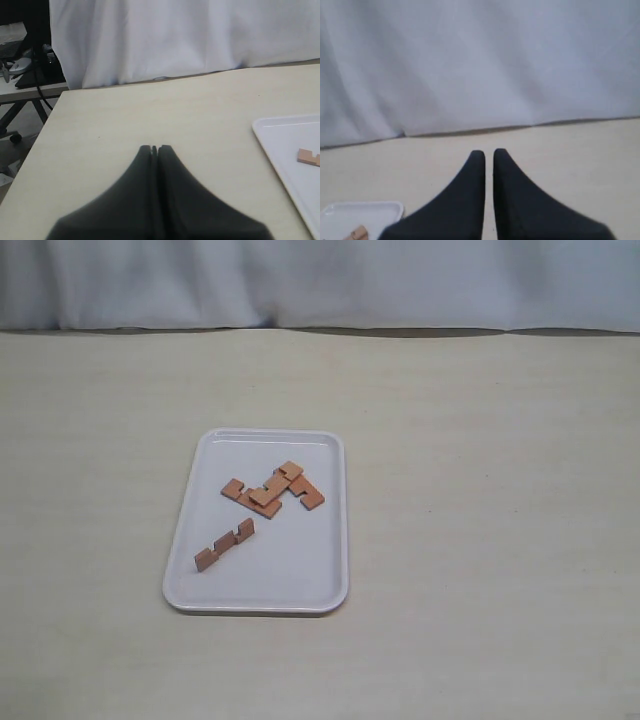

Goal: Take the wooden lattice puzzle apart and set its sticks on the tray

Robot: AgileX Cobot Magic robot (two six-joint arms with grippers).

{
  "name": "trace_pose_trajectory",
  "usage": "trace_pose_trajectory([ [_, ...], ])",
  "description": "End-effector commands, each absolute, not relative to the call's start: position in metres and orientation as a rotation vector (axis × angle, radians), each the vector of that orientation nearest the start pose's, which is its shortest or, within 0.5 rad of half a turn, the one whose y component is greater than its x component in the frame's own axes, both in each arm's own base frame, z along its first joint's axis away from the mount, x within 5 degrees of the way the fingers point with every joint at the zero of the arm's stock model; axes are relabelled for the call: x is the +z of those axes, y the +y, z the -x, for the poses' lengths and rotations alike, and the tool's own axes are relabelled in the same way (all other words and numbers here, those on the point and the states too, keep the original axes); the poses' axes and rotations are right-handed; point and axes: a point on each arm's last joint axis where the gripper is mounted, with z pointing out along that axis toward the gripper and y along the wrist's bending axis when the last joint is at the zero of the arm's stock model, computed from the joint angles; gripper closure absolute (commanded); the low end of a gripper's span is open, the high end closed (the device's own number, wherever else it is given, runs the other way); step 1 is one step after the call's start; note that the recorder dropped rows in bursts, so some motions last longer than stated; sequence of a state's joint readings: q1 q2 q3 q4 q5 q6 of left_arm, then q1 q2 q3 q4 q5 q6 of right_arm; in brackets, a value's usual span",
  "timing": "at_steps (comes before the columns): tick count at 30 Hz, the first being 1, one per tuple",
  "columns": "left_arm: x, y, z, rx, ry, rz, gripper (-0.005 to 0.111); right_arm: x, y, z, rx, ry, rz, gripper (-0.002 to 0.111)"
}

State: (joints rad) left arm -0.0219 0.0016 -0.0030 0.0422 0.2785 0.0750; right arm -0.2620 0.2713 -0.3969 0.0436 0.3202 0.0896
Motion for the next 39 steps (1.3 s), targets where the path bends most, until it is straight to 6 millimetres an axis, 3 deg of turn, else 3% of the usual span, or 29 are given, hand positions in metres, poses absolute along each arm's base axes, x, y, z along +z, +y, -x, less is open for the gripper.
trace_pose_trajectory([
  [1, 0.189, 0.000, -0.055, 0.080, 1.748, -0.117, 0.107, 0.303, -0.010, -0.041, -0.102, 1.497, -0.283, 0.102],
  [5, 0.189, 0.000, -0.055, 0.080, 1.748, -0.117, 0.107, 0.306, -0.005, -0.022, -0.106, 1.399, -0.263, 0.102],
  [14, 0.189, 0.000, -0.055, 0.080, 1.750, -0.117, 0.107, 0.307, -0.004, -0.021, -0.089, 1.411, -0.260, 0.102],
  [20, 0.189, 0.000, -0.055, 0.080, 1.750, -0.117, 0.107, 0.279, -0.008, -0.036, -0.061, 1.412, -0.284, 0.102],
  [27, 0.188, 0.000, -0.055, 0.078, 1.754, -0.115, 0.107, 0.208, -0.012, -0.055, 0.027, 1.520, -0.392, 0.102],
  [30, 0.188, 0.000, -0.055, 0.078, 1.754, -0.115, 0.107, 0.198, -0.012, -0.055, -0.001, 1.602, -0.373, 0.102],
  [39, 0.188, 0.000, -0.055, 0.078, 1.754, -0.115, 0.107, 0.196, -0.011, -0.055, 0.038, 1.620, -0.405, 0.102],
])
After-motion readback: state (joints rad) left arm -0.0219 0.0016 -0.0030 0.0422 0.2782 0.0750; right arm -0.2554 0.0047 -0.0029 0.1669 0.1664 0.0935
